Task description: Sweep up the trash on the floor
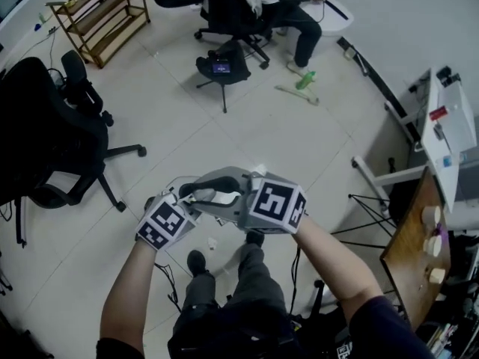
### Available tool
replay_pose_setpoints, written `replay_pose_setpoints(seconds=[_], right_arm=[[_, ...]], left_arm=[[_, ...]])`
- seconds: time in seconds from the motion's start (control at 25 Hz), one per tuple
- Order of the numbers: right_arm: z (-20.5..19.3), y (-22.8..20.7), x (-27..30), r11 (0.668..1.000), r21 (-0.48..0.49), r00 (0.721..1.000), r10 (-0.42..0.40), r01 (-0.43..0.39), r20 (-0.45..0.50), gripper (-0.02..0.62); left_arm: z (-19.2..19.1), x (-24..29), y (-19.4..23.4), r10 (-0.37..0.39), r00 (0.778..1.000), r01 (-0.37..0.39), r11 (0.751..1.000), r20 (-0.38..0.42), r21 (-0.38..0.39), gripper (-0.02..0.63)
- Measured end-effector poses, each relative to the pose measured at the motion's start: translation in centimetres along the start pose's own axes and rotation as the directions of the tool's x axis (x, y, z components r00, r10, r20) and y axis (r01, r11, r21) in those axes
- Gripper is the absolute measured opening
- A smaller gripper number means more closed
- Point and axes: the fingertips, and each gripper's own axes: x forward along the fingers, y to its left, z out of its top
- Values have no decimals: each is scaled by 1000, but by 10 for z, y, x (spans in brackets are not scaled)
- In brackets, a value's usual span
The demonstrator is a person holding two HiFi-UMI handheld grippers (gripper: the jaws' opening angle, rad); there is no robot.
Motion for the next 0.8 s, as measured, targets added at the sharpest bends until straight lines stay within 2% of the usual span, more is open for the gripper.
replay_pose_setpoints(seconds=[0.12, 0.36, 0.8], right_arm=[[-5, 14, 5, 997, 15, 997, -71, 71, -25, 129], [-14, 44, -1, 986, 22, 986, -166, 166, -29, 129], [-25, 78, -19, 972, 44, 972, -233, 233, 7, 132]], left_arm=[[-8, -6, -15, -68, 998, 68, 997, 3, 29, 63], [-16, -12, -52, -171, 984, 174, 979, -44, 101, 66], [-21, -15, -94, -236, 964, 253, 954, -121, 158, 71]])
